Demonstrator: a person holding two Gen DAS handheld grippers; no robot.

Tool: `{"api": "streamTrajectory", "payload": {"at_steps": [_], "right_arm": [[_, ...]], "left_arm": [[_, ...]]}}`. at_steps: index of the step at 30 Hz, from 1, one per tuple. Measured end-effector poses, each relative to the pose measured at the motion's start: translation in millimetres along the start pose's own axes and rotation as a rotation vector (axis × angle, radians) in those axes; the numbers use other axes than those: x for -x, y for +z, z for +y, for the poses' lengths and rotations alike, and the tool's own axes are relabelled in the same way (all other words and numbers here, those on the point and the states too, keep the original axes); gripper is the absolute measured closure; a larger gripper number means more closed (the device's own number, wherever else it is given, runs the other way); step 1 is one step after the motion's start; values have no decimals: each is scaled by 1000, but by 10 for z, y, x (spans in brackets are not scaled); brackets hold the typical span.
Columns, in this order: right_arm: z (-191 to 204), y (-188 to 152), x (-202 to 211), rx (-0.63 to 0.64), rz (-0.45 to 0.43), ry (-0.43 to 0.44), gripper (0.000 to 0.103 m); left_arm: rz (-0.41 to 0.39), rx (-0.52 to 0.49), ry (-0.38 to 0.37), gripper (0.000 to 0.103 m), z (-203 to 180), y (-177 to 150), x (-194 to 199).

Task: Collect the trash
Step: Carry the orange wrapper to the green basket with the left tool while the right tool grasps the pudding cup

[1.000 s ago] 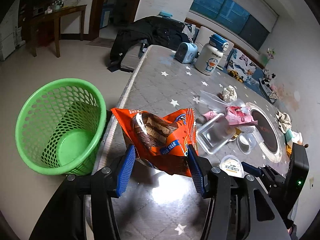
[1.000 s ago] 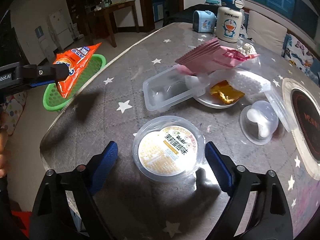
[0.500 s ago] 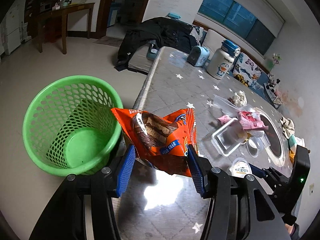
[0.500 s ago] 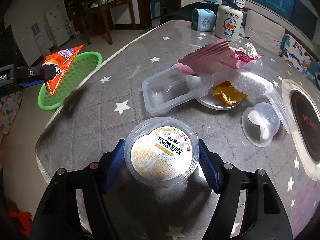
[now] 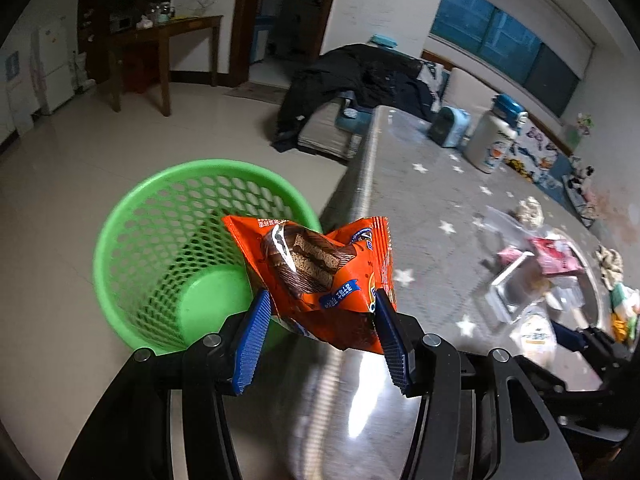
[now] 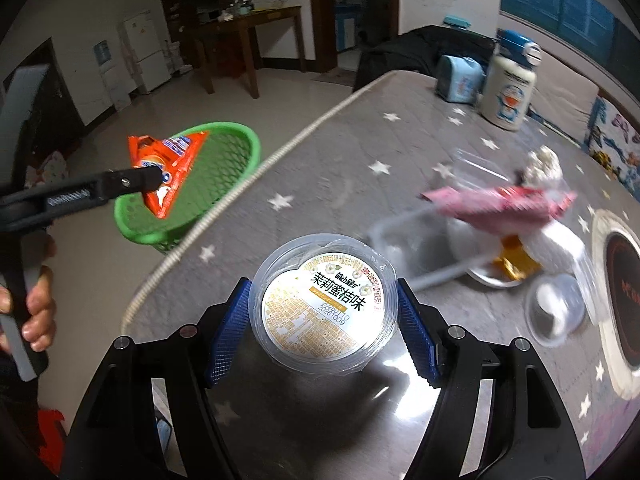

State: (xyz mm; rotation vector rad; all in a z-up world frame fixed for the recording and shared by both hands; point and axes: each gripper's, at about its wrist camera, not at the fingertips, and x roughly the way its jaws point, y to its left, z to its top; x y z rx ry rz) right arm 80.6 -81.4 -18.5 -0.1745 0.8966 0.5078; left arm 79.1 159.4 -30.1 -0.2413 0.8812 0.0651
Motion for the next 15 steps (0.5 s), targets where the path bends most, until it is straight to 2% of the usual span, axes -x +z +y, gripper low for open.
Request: {"api": "streamTrajectory", "payload": {"at_steps": [5,13,14,15], "right_arm": [[184,182,-51,29,-11,30,33],[379,387,-100,52,-27,55,33],[390,415,-115,52,-26,59,33],[403,436,-119,51,-27,63,33]], "left_arm": [[4,1,74,52,182,18,-87],[39,29,111,52,456,34,-261],[43,33,115,51,484,34,-278],[50,41,119,45,525,39,-303]]}}
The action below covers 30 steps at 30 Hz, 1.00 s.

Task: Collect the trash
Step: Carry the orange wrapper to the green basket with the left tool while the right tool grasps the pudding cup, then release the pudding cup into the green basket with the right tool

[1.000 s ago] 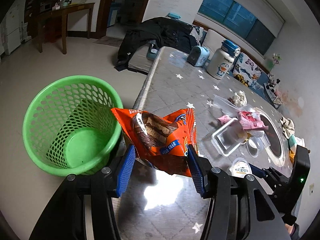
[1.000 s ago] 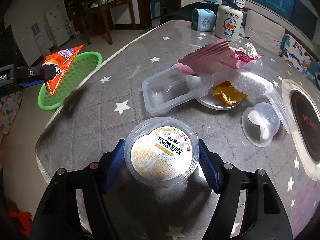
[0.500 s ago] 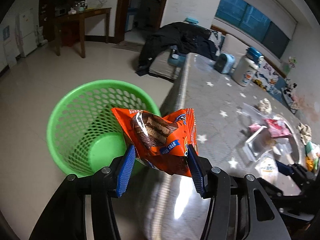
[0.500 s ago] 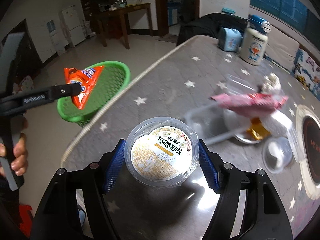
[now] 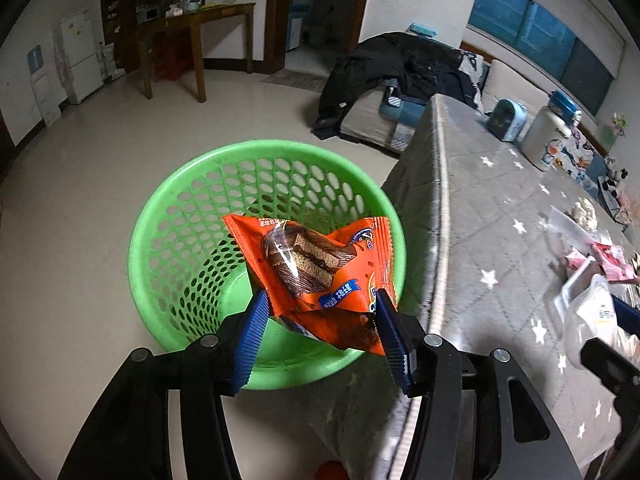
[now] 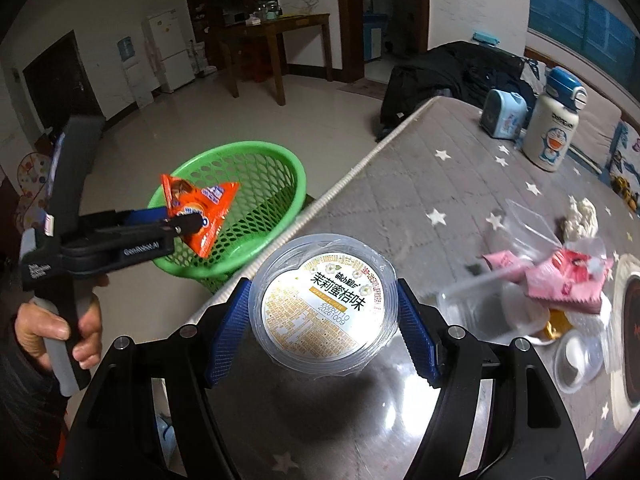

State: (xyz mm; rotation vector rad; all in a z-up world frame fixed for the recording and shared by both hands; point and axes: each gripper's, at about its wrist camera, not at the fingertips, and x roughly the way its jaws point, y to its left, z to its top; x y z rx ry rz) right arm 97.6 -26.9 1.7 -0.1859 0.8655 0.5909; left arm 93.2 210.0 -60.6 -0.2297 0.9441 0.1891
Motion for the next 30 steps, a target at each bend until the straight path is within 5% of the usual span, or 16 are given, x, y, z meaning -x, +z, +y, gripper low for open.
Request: {"api": "streamTrajectory", "payload": {"at_steps": [2,5,30], "right_arm": [[18,65,-29,-1,-3,11,33],[64,122,-52,3,-4,19,33],[890,765,-1080,71,128,172,33]], "left_arm": [[9,12,5,43,50,2,-33],[19,37,11,27,128,-2,-72],[-52,265,83,25,1120,-360,498]]}}
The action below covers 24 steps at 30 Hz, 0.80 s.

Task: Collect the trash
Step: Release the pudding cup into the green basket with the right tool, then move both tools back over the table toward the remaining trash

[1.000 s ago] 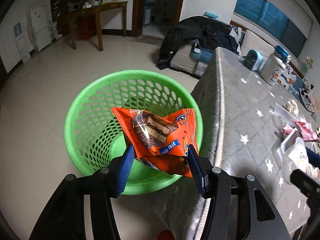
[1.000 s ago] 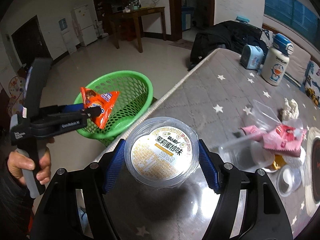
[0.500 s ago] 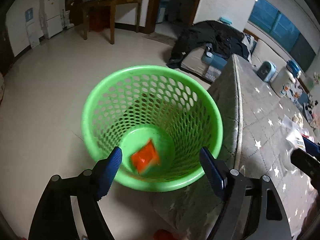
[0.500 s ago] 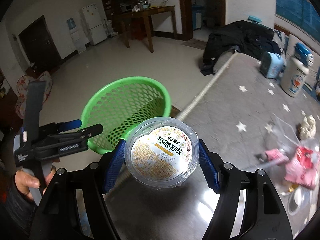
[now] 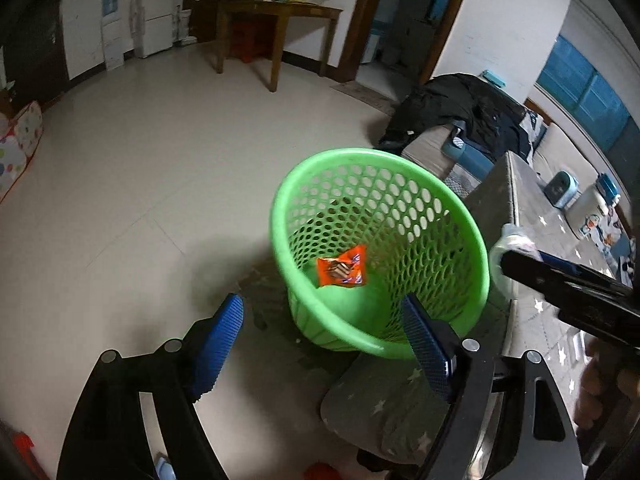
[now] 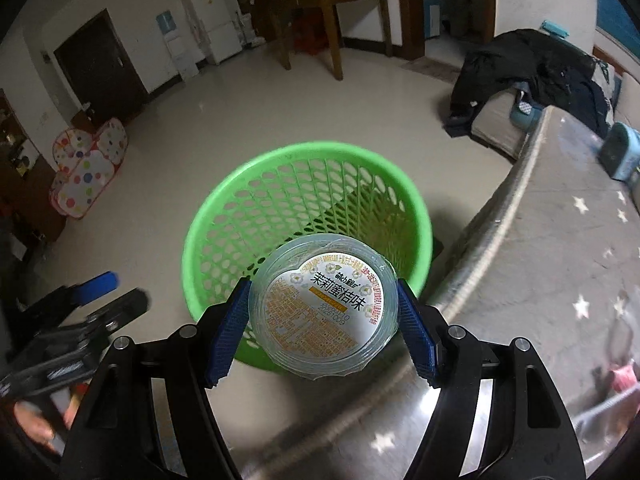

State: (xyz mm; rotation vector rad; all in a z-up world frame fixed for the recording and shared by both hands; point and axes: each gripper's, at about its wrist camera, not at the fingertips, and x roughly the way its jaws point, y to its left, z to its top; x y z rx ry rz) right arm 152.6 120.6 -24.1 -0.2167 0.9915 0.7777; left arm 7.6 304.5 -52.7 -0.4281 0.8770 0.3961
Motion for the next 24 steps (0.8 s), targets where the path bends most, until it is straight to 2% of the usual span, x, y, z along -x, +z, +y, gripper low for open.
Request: {"api": "streamTrajectory", "payload": {"at_steps": [4,12,18,24], "right_arm": [[70,24,-244,16,47,-9,33],[64,55,-492,5,81,-25,31],[74,39,-336,23,37,-41,28],[-57,-76,45,17,-22,-67,28]], "left_arm": [[3,27,10,25,109,-26,25],[18,58,16,25,183,-83,7],[10,36,6,25,66,-67,41],[-6,-19,-24,25,-196,-45,102]]}}
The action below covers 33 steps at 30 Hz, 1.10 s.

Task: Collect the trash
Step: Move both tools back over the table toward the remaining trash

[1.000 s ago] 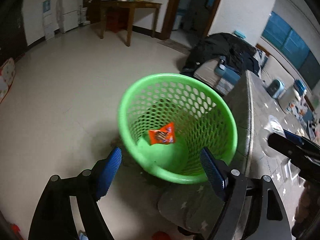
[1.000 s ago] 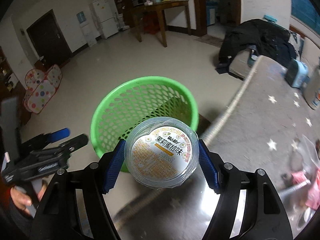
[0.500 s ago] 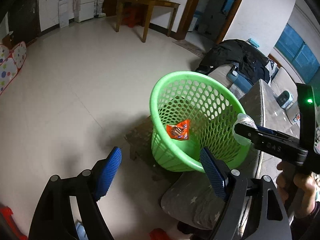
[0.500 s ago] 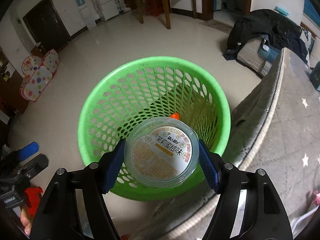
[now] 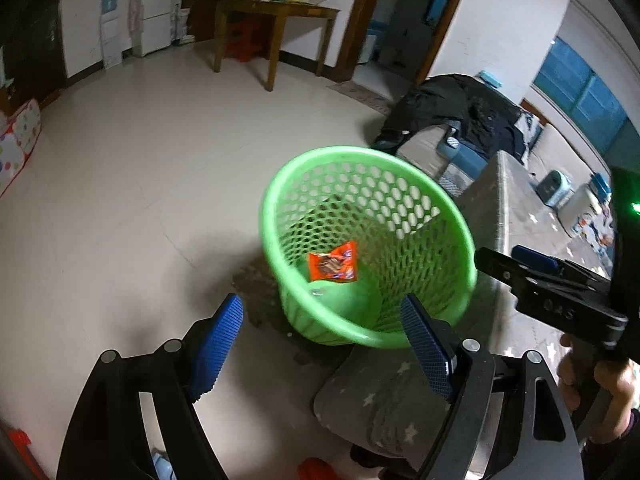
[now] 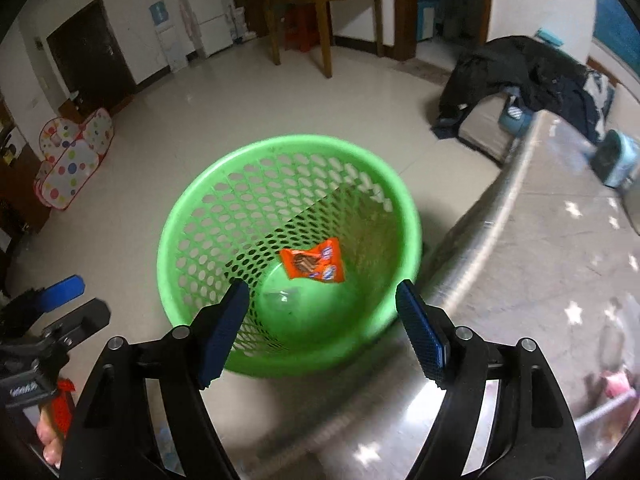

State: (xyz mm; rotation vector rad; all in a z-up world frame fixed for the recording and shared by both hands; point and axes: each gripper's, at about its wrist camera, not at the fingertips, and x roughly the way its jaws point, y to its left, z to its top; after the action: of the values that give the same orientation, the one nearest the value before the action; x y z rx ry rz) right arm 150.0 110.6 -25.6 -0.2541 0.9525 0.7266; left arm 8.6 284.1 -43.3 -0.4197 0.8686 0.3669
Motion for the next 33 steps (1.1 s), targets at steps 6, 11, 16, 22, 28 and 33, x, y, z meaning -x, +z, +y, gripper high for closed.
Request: {"api": "streamTrajectory", "payload": {"at_steps": [6,11,16,22,28,33], "right_arm": [[-316,-195,484,-36,-56,-23,27],[-633,-386,926,-43,-107,-92,25],[-1024,-613,1330,-91,-152,-148,25],[-1726,-970,1805,-214,-183,-212,25],[-2419,-1423,2102,-339,-152,-308,25],[-2798,-1800,2177,-426,-121,-343,25]], "left_arm": [[-6,-49,-39,24,-346,-15,43],[-6,-88,-70,24,-616,-33,75],[8,-135,-104,24,-921,-106,59],[15,-185,-137,24,-1322,-158,41],[29,-236,-179,23,-1650,-234,39],[41,-295,-235,23,-1969,-310,61]]}}
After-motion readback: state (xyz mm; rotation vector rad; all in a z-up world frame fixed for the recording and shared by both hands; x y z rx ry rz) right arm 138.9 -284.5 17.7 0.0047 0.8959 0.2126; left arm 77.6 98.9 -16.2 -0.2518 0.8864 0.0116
